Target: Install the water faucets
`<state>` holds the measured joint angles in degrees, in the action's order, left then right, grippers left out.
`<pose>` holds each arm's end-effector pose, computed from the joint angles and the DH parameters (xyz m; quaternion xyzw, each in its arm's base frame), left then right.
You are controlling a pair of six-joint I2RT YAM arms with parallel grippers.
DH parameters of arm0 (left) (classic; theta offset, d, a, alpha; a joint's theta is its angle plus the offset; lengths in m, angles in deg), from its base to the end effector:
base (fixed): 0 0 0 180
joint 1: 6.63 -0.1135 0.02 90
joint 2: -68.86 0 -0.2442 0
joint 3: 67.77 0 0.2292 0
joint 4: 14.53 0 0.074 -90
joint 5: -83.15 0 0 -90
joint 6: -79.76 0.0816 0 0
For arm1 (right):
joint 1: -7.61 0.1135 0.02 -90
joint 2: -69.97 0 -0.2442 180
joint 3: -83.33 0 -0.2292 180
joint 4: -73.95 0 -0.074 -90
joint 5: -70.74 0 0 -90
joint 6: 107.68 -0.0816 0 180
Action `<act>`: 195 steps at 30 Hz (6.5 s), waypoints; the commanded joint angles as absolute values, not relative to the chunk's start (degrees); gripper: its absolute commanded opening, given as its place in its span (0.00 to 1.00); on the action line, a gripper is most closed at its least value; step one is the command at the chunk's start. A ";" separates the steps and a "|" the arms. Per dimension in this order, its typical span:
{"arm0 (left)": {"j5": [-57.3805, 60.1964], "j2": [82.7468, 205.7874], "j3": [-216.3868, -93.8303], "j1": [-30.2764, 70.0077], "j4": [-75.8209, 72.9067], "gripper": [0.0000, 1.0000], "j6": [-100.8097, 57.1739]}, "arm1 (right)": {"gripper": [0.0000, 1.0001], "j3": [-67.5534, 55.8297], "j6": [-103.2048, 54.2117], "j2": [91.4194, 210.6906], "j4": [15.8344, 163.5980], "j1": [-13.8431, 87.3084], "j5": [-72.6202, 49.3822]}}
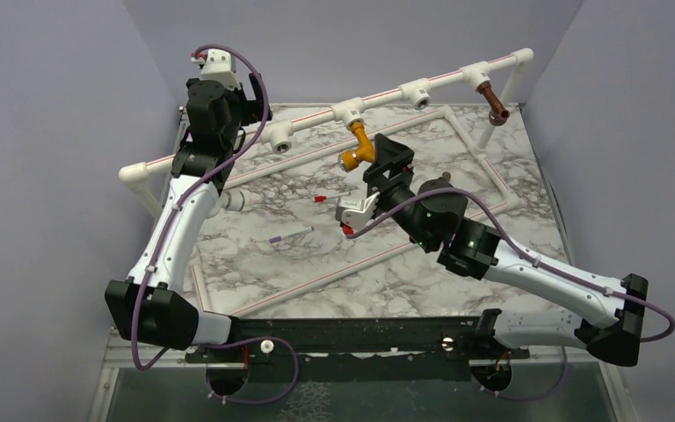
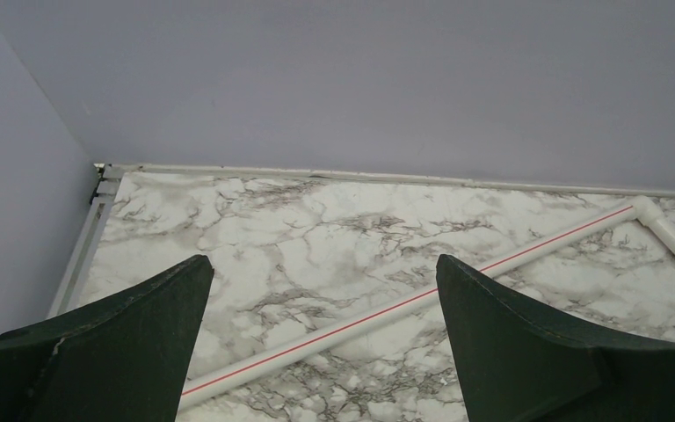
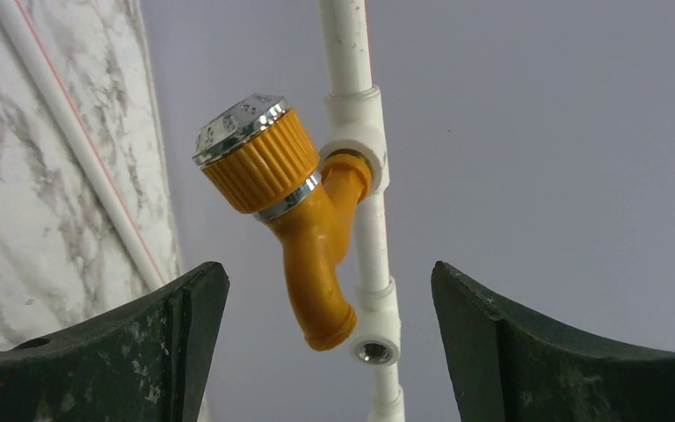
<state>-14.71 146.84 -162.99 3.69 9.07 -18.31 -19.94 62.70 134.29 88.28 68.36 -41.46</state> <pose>0.3384 -0.0503 0.4031 -0.0311 0.7442 -0.0559 0.6648 0.1674 0.2358 0.3778 -0.6207 0.3609 -0.2527 0.6486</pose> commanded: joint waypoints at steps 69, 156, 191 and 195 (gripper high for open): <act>-6.90 147.64 -157.38 1.80 14.53 0.99 -21.75 | 0.01 -25.51 -40.09 145.11 46.82 69.22 -66.96; -5.10 148.42 -157.21 -0.50 14.45 0.99 -22.81 | 0.77 -22.61 90.19 137.18 75.99 68.34 -46.02; -4.48 148.83 -157.29 -1.06 14.45 0.99 -23.27 | 0.00 -22.87 55.91 144.61 62.26 68.68 -50.28; -4.44 148.87 -157.36 -1.18 14.53 0.99 -23.25 | 0.00 -21.76 38.21 143.59 62.87 68.67 -49.90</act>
<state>-7.06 146.31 -161.20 1.27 4.13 -22.93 -23.91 60.51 143.49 63.01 68.38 -49.54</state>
